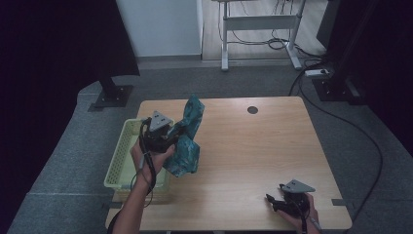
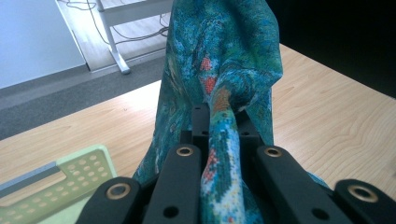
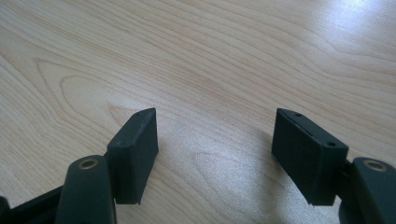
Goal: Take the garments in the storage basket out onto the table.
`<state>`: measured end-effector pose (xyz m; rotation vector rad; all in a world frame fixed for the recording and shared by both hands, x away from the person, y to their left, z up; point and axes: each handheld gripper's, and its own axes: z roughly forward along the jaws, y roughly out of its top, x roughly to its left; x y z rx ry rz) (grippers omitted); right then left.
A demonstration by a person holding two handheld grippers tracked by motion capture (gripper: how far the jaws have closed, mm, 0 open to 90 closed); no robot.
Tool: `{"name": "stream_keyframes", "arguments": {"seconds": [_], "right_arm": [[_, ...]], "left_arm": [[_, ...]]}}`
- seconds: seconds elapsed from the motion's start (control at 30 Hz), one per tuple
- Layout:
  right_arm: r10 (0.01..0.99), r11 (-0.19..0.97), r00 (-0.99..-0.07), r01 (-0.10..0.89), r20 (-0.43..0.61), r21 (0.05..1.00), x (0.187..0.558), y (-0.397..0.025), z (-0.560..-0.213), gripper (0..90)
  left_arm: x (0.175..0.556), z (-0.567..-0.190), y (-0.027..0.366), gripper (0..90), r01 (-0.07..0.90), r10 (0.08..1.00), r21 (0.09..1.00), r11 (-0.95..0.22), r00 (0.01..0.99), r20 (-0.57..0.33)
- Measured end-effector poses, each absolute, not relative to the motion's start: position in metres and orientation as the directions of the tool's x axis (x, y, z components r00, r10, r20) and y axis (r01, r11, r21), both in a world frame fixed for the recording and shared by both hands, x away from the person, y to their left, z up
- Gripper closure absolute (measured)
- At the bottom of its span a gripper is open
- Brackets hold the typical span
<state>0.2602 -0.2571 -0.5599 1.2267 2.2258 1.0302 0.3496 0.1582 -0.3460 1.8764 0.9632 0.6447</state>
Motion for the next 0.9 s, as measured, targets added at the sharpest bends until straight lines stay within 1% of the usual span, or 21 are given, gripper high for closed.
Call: {"name": "stream_keyframes", "arguments": {"seconds": [0.9], "right_arm": [[0.844,0.344,-0.537,0.552,0.008,0.76,0.26,-0.257,-0.56,31.2]], "left_arm": [[0.348,-0.345,0.138,83.9,0.337,0.802,0.893,-0.298,0.595,0.043]]}}
